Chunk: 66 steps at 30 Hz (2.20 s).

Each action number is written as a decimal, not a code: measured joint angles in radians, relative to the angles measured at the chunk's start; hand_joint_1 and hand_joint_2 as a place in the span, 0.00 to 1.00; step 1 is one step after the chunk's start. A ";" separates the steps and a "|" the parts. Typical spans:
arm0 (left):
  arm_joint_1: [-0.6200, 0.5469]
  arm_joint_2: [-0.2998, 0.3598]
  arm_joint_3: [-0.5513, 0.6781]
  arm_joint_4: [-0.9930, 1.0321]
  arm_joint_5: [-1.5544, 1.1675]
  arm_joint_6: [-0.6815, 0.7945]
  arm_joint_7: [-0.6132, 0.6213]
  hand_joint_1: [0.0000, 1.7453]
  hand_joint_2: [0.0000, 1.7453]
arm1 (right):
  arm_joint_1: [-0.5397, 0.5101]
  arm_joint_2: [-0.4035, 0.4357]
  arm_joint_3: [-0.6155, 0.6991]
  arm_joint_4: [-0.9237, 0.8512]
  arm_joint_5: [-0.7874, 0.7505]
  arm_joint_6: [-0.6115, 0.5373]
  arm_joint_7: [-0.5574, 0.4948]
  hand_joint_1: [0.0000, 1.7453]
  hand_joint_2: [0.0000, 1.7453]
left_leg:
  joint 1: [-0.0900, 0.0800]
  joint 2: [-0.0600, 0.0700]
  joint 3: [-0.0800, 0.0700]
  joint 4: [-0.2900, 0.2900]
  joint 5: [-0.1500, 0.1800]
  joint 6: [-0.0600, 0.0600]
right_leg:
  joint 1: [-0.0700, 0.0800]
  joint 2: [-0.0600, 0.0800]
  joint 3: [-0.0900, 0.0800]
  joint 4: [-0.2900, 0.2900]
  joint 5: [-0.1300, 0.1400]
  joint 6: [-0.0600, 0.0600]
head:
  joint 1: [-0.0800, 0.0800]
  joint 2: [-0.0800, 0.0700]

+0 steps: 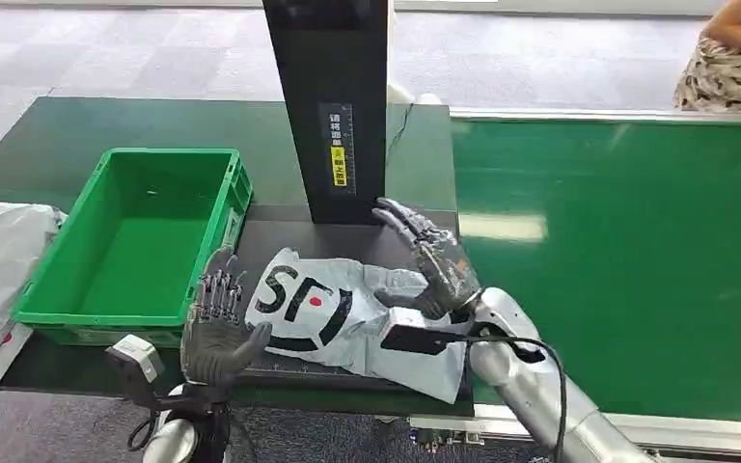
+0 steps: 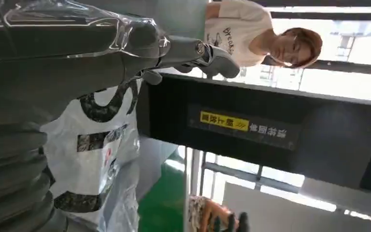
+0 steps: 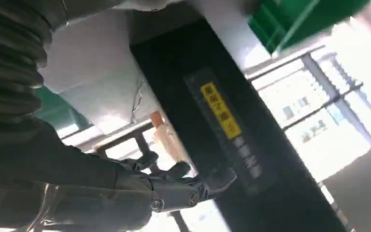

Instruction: Moved the parcel from conveyor to table for the left to box.

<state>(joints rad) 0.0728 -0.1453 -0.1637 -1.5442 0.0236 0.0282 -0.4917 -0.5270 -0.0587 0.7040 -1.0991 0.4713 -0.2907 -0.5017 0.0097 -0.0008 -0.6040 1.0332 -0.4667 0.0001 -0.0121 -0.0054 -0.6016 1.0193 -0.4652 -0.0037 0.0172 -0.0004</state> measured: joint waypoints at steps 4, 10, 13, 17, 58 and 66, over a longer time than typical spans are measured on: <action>-0.001 0.012 -0.025 0.005 -0.112 -0.089 0.077 0.00 1.00 | 0.104 0.003 -0.154 -0.087 -0.137 -0.001 -0.040 0.00 1.00 | 0.000 -0.001 0.000 0.000 0.000 0.000 | 0.000 -0.001 0.000 0.000 0.000 0.000 | 0.000 0.000; -0.025 0.046 -0.110 0.034 -0.436 -0.123 0.126 0.00 1.00 | 0.234 0.018 -0.328 -0.196 -0.192 0.019 -0.064 0.00 1.00 | 0.000 -0.001 0.000 0.000 0.000 0.000 | 0.000 -0.001 0.000 0.000 0.000 0.000 | 0.000 0.000; -0.058 0.056 -0.149 0.063 -0.562 -0.140 0.150 0.00 1.00 | 0.281 0.032 -0.386 -0.234 -0.209 0.044 -0.075 0.00 1.00 | 0.000 -0.001 0.000 0.000 0.000 0.000 | 0.000 -0.001 0.000 0.000 0.000 0.000 | 0.000 0.000; -0.151 0.068 -0.204 0.131 -0.800 -0.136 0.246 0.00 1.00 | 0.319 0.054 -0.432 -0.264 -0.217 0.066 -0.078 0.00 1.00 | 0.000 -0.001 0.000 0.000 0.001 -0.001 | 0.000 -0.001 0.000 0.000 0.000 0.000 | 0.000 0.000; -0.351 0.079 -0.185 0.175 -0.985 0.524 0.142 1.00 1.00 | 0.500 0.092 -0.617 -0.433 -0.206 0.058 -0.049 0.00 1.00 | 0.000 0.000 -0.001 0.000 0.001 -0.001 | 0.000 0.000 -0.001 0.001 0.001 -0.001 | 0.000 0.000; -0.285 0.084 -0.073 -0.055 -1.129 0.669 0.115 1.00 1.00 | 0.530 0.092 -0.625 -0.457 -0.208 0.042 -0.059 0.00 1.00 | 0.000 0.001 0.000 -0.001 0.001 -0.001 | 0.000 0.000 0.000 0.001 0.001 -0.001 | 0.000 0.000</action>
<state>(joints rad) -0.2123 -0.0614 -0.2368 -1.5994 -1.1052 0.6973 -0.3765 0.0031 0.0332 0.0793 -1.5557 0.2636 -0.2491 -0.5604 0.0097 -0.0002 -0.6042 1.0327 -0.4656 -0.0013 -0.0121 -0.0050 -0.6020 1.0199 -0.4644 -0.0044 0.0172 -0.0004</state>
